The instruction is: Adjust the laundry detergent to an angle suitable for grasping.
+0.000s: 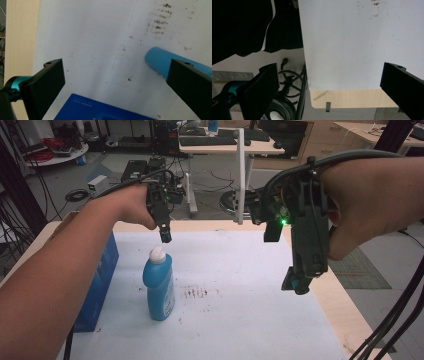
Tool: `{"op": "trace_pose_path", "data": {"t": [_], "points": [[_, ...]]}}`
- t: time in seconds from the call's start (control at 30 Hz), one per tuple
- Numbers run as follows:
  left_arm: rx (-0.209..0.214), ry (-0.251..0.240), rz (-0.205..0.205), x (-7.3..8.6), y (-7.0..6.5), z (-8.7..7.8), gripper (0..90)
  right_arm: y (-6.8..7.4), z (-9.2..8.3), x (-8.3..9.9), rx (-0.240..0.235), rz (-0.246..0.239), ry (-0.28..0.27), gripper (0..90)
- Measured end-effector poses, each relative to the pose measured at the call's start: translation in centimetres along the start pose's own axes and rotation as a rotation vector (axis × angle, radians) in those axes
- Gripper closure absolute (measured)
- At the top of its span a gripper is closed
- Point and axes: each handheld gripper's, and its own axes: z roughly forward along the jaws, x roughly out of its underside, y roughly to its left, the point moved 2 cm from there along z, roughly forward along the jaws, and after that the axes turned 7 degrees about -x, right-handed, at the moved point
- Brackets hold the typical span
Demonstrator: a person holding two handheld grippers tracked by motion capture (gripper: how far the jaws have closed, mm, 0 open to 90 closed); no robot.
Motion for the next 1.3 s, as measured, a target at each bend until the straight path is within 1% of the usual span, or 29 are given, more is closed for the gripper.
{"op": "trace_pose_path", "data": {"t": [0.03, 0.1, 0.23, 0.37, 0.43, 0.47, 0.5, 0.53, 0.67, 0.77, 0.83, 0.93, 0.97, 1.13, 1.17, 1.3], "points": [[-0.003, -0.009, -0.007, 0.04, 0.09, -0.12, 1.7, 0.03, -0.03, -0.01, -0.003, -0.003, 0.001, 1.3], [0.003, -0.009, -0.006, 0.1, 0.17, -0.12, 1.7, 0.07, -0.11, -0.01, -0.002, 0.001, 0.003, 1.3], [0.0, -0.007, -0.01, 0.21, 0.08, -0.22, 1.7, -0.02, -0.08, 0.09, -0.005, -0.002, 0.005, 1.3], [0.002, -0.017, -0.019, 0.25, 0.11, -0.39, 1.7, -0.08, -0.3, 0.05, -0.002, -0.005, -0.003, 1.3], [0.001, -0.018, -0.016, 0.23, 0.18, -0.34, 1.7, -0.08, -0.3, 0.05, -0.002, -0.005, -0.003, 1.3], [0.002, -0.009, -0.02, 0.22, 0.24, -0.16, 1.7, -0.06, -0.32, 0.04, 0.001, -0.007, -0.003, 1.3], [0.001, -0.005, -0.016, 0.2, 0.26, -0.1, 1.7, 0.08, -0.24, 0.11, -0.003, 0.004, 0.007, 1.3], [0.0, -0.005, -0.015, 0.18, 0.23, -0.1, 1.7, -0.03, -0.2, 0.14, -0.001, -0.008, 0.005, 1.3], [0.002, -0.018, -0.015, 0.06, 0.24, -0.27, 1.7, -0.11, -0.29, 0.27, 0.002, -0.002, 0.002, 1.3], [0.002, -0.018, -0.02, 0.05, 0.21, -0.19, 1.7, -0.21, -0.24, 0.23, -0.002, -0.006, 0.001, 1.3], [0.001, -0.009, -0.014, 0.04, 0.2, -0.07, 1.7, -0.18, -0.17, 0.08, -0.004, -0.002, 0.009, 1.3], [-0.001, -0.017, -0.016, 0.01, 0.16, -0.09, 1.7, -0.22, -0.11, 0.04, -0.005, -0.012, 0.009, 1.3], [0.0, -0.016, -0.012, 0.0, 0.16, -0.13, 1.7, -0.13, -0.09, 0.01, -0.006, -0.003, 0.008, 1.3], [-0.003, -0.017, -0.016, 0.04, 0.08, -0.25, 1.7, -0.05, -0.1, -0.04, -0.006, -0.004, 0.012, 1.3], [-0.004, -0.016, -0.012, 0.07, 0.12, -0.26, 1.7, -0.06, -0.08, -0.06, -0.004, -0.007, 0.012, 1.3], [-0.006, -0.014, -0.02, 0.21, 0.14, -0.29, 1.7, -0.06, -0.05, -0.07, -0.004, -0.004, 0.012, 1.3]]}}
